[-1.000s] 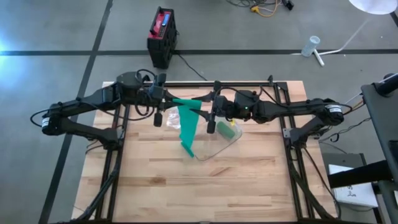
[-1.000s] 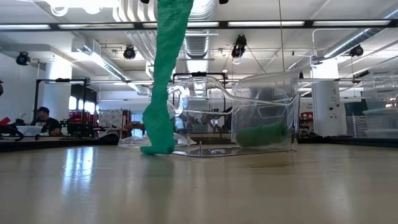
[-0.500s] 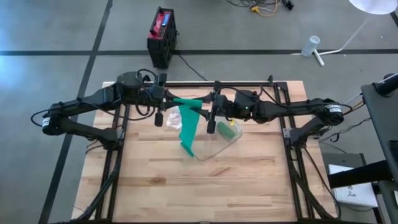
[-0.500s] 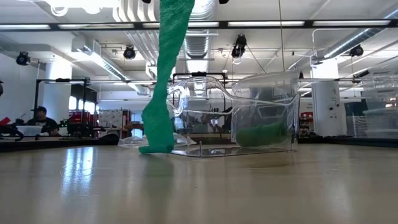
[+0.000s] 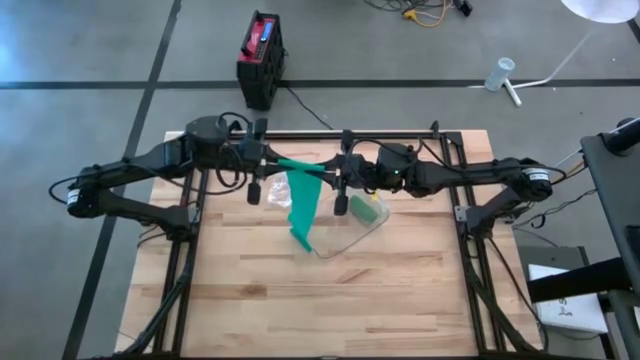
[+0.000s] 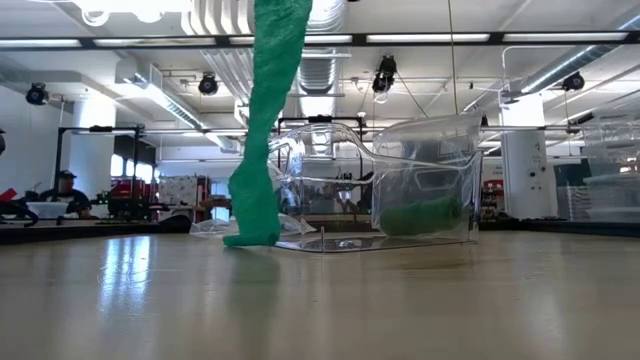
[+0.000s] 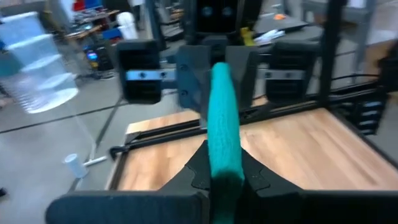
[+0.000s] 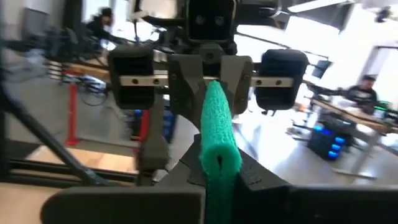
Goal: Roll bandage
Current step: Roll the dark green bandage
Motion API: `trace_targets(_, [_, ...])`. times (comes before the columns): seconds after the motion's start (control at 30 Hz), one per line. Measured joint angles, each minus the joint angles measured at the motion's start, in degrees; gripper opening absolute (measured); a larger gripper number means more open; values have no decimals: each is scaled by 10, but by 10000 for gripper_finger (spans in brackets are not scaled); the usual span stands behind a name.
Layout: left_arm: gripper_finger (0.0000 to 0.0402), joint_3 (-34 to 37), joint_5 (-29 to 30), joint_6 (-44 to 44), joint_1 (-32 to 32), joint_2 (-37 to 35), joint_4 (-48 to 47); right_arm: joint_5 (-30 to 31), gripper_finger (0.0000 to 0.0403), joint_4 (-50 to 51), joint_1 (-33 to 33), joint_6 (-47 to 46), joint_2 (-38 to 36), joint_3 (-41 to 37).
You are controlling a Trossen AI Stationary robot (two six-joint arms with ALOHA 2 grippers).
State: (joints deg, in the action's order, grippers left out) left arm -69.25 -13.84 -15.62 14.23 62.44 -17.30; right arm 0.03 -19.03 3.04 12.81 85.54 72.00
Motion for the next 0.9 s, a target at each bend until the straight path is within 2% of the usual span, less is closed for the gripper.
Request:
trace_targets(0.1, [20,0,-43,0,0,-7,-17,-39,6,0,2,-8,1,0])
trace_targets(0.17, [41,0,-54,0,-3,-14,-43,-46,6,8,0,-3,1,1])
trace_targets(0.43, [185,-1,-57,-24,-17,-60,-102,-50,5,83,-30,7,-1,63])
trace_targets(0.6, [257,4,-114,-36,-29,-105,-128,-48,4,108,-76,7,-1,90])
trace_targets(0.7, [284,29,-147,-29,-41,-122,-127,-51,4,163,-113,7,-1,113])
trace_targets(0.9, [302,105,-152,-2,-64,-142,-85,-67,7,219,-193,-51,-2,153])
